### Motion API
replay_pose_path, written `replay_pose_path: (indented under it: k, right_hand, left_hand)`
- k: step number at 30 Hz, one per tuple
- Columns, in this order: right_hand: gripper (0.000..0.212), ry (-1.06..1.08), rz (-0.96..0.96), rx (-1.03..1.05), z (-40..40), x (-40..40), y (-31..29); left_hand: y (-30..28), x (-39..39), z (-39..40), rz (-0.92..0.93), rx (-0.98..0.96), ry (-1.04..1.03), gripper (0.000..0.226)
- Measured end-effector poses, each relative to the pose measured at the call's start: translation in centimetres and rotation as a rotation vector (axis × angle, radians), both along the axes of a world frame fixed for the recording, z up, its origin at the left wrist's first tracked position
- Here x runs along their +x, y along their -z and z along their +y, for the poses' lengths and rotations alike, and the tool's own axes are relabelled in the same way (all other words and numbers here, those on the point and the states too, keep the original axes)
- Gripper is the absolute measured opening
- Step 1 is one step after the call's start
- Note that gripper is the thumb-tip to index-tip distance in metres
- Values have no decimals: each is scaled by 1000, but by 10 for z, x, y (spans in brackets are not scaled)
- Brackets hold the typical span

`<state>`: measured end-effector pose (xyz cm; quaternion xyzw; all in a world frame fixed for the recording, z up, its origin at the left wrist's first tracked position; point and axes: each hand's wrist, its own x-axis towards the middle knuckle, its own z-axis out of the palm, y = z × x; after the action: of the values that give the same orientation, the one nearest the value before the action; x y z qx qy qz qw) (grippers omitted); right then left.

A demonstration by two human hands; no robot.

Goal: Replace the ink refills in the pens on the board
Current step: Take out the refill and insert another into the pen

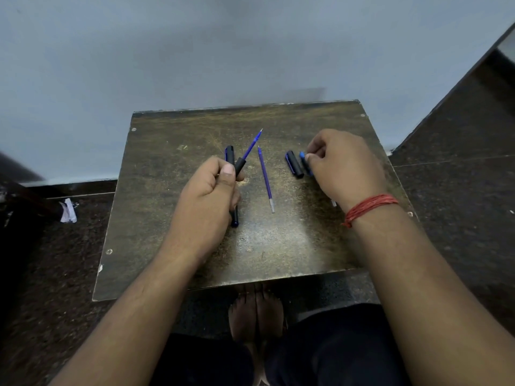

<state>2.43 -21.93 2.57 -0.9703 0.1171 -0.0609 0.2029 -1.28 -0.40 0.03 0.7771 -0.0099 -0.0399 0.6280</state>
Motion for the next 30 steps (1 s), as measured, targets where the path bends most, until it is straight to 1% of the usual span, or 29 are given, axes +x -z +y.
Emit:
replay_pose_path:
  k: [3,7,9,12,16,19,23,26,28,30]
  right_hand:
    - [8,-12,34,-57,3,1,0]
    - [8,-31,97,-70,7,0,-1]
    - [11,-29,112,-96,9,1,-2]
    - [17,-13,117,-127,10,2,-3]
    - [23,-6,72,-81,12,0,-7]
    - [25,-21,24,40,15,-1,-10]
    - [18,-53,-60,209,23,-1,-8]
    - [12,-58,-57,302,26,0,-5]
    - [11,-52,-52,441,29,0,-2]
    - [12,-22,-63,682,33,-2,-1]
  left_hand:
    - [-1,0,0,-4,5,-6,37]
    - [0,1,0,5,-4,-7,38]
    - [1,1,-1,5,-11,-6,39]
    - [1,1,-1,3,-18,-3,38]
    - [0,1,-2,3,-22,0,35]
    - [0,1,-2,3,-27,-3,34]
    - [2,1,-2,4,-26,2,32]
    - [2,2,-2,6,-28,0,33]
    - [2,2,-2,5,-22,3,34]
    - [2,1,-2,4,-9,5,37]
